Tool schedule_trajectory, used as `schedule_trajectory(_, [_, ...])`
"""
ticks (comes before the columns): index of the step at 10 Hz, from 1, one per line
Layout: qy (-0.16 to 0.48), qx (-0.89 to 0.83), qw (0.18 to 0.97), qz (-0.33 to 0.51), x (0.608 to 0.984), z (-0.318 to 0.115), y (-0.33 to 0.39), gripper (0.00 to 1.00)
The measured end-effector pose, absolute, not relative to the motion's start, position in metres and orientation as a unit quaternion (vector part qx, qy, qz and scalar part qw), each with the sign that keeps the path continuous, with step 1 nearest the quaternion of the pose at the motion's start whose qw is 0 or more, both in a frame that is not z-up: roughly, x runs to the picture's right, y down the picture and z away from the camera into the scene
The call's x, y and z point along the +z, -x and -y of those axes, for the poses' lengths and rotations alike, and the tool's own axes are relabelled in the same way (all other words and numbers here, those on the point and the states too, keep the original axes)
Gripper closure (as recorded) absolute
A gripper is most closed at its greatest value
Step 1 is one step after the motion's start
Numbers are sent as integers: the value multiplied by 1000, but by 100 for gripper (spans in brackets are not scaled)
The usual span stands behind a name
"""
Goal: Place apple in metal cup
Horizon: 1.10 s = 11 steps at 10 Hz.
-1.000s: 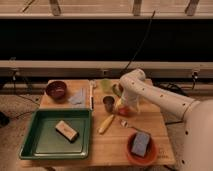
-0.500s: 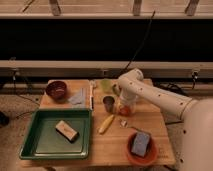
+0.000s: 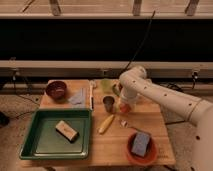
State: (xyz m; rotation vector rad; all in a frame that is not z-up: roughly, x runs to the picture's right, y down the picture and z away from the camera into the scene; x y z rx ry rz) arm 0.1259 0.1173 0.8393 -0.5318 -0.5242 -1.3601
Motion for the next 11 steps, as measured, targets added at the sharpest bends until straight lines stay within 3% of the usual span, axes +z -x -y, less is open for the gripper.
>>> schedule_trajectory(6, [171,-657,689,256,756,-72,-79,100])
schedule_trajectory(11, [162,-665,669,290,778,-75,-40,100])
